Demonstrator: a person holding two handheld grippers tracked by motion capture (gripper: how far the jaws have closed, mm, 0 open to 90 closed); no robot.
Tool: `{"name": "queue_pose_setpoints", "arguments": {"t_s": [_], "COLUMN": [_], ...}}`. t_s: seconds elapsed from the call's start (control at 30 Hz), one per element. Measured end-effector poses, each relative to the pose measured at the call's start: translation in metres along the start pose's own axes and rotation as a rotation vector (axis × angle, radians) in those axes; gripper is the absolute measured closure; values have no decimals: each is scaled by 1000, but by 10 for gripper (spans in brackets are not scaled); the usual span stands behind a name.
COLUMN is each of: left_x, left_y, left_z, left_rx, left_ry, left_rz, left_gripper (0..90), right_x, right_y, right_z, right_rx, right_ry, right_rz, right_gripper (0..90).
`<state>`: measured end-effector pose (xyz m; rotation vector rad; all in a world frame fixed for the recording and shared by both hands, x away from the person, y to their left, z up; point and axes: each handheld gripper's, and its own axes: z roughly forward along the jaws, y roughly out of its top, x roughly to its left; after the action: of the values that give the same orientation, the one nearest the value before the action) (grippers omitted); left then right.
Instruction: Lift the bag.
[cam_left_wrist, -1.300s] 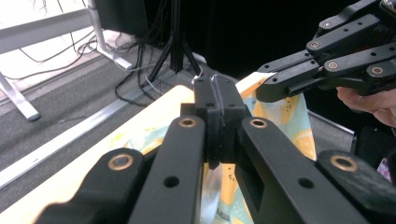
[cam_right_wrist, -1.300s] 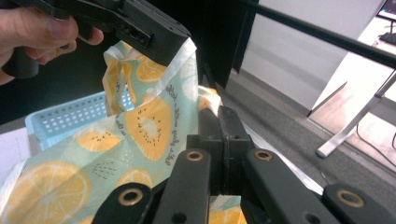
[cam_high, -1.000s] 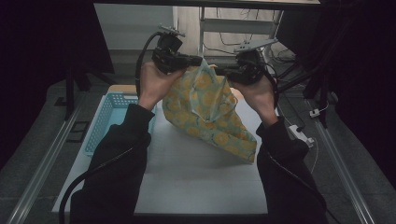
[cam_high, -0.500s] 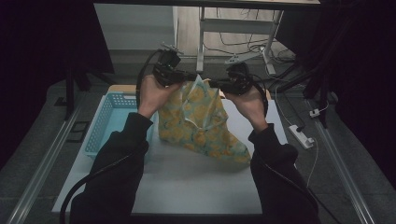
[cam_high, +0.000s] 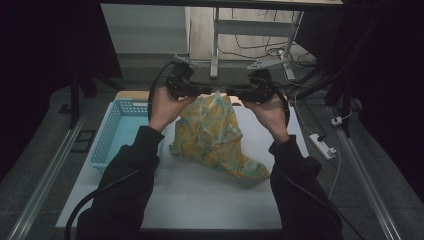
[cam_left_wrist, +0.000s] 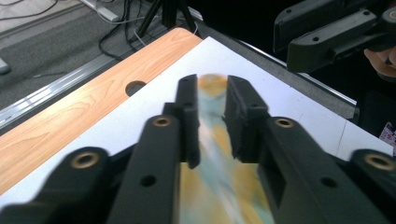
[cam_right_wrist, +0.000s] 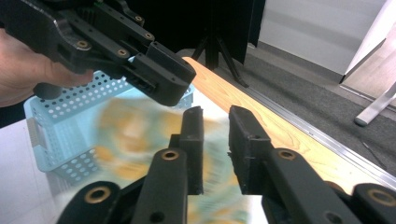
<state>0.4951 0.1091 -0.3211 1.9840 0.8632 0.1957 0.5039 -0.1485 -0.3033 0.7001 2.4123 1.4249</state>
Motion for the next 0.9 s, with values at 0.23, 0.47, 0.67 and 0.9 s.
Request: {"name": "queue_pose_setpoints", "arguments": {"t_s": [0.23,0.47,0.67,0.9], "left_x": [-9,-17,-23,-30], "left_y": [-14,-34,-54,-80], "left_z": [-6,-9,-9,-9], "left_rx": [-15,-17,-5,26], "left_ry": [-4,-12,3,-14], "left_rz": [38,60,65,59], "left_gripper": [518,355,214,125], "right_x": [0,4,11,21], "right_y": [-12,-26,-40,-60], "right_z": [-6,-8,-8,-5], "right_rx": [-5,-10,-15,-21], "right_ry": [15,25,34,64], "right_rz": [7,17,19,28], "right_gripper": [641,518,437,364]}}
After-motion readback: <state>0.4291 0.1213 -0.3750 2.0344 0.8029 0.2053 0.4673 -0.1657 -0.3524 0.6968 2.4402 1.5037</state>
